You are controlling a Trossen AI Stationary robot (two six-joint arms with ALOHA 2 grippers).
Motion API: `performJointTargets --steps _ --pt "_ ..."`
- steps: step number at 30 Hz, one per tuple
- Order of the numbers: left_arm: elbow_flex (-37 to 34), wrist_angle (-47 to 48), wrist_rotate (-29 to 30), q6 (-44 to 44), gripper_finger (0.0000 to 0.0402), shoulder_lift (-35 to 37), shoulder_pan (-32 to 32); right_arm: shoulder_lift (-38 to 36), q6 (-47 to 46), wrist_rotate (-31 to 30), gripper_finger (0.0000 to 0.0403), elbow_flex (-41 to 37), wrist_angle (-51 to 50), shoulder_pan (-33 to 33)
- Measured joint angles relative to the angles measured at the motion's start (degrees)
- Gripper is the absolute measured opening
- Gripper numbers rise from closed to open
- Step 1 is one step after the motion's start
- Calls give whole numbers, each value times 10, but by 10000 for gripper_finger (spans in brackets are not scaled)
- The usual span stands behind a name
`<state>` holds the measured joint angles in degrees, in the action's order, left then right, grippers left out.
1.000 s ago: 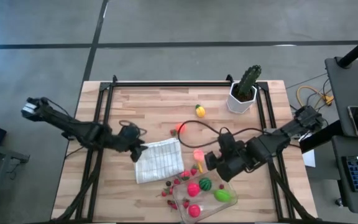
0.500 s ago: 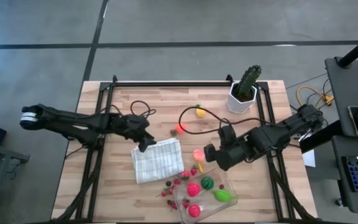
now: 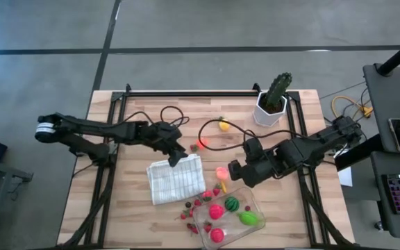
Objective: Pick and placing Produce into tupperware
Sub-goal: Put the strawberry into the transparent bin
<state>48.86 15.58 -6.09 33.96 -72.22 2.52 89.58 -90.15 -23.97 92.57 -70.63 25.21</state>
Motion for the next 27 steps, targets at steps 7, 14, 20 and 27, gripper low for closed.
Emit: performJointTargets --steps 7,14,20,27 --pt "29 -3 -3 45 152 -5 -1 0 -7 2 363 0 70 0" --pt "25 -24 3 92 152 1 -1 0 7 0 364 0 139 -2" --pt "25 -49 8 93 152 1 -1 -31 84 -4 364 -1 110 -18" --pt "26 -49 37 107 152 1 -1 -44 126 -6 364 0 111 -24"
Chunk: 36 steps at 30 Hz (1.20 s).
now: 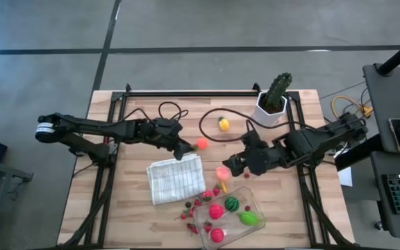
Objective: Pick and placing Produce into tupperware
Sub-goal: Put the strawberry into the transparent bin
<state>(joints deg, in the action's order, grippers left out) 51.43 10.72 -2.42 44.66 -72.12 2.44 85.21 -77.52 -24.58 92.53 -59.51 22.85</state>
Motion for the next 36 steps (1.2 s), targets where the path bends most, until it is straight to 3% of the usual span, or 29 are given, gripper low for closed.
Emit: performJointTargets --steps 22,29,36 --pt "-3 13 12 -8 152 -7 2 0 -4 -15 364 0 2 -5" --pt "-5 74 11 -35 152 -51 2 0 -4 -11 364 0 3 -5" --pt "-5 75 -35 -31 152 -97 2 0 -4 -10 364 0 3 -5"
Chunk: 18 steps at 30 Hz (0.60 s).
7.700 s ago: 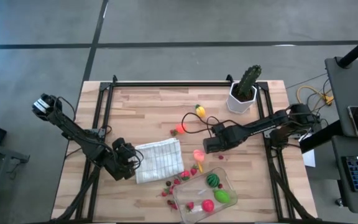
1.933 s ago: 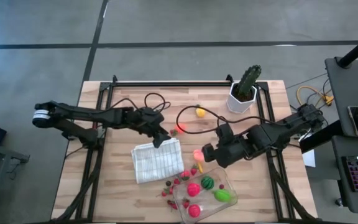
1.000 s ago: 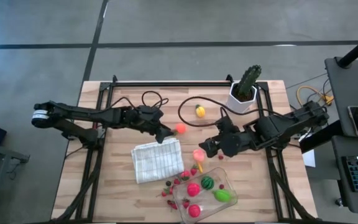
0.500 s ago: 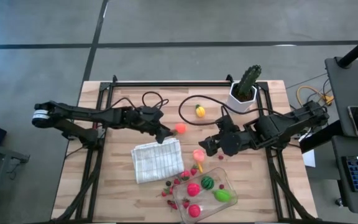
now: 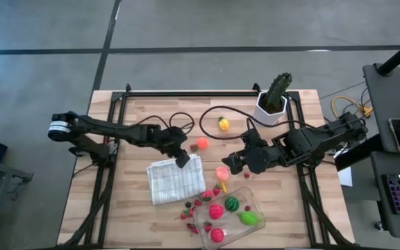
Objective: Pick and placing Produce into tupperware
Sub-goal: Put the strawberry into the transparent bin
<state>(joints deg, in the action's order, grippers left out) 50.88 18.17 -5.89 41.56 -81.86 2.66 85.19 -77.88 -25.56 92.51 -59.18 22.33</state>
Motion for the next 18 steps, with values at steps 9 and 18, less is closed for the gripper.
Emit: performJointTargets --steps 9,18 --pt "4 -2 -11 -4 152 14 0 0 0 0 364 0 0 0" --pt "4 -7 -10 -19 152 41 0 1 1 0 364 0 0 0"
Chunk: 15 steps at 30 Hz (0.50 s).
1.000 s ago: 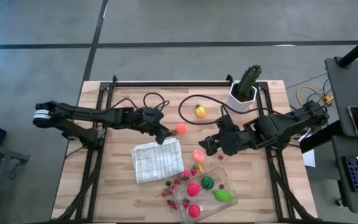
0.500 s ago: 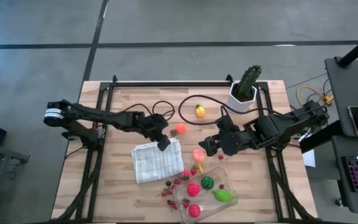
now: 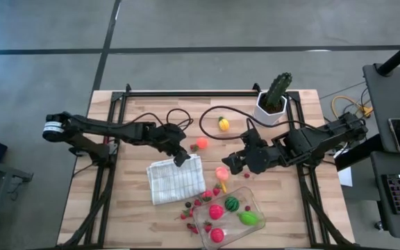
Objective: Pick and placing Produce into tupperware
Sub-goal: Put the strawberry into the transparent bin
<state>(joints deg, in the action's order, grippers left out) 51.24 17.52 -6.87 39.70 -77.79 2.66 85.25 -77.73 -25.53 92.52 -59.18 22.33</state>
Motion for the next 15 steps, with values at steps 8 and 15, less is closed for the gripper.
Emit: performJointTargets --steps 8,15 --pt "-3 4 7 -26 152 -1 0 0 2 0 364 0 0 0" --pt "-13 6 27 -65 152 -21 0 0 2 -1 364 0 0 0"
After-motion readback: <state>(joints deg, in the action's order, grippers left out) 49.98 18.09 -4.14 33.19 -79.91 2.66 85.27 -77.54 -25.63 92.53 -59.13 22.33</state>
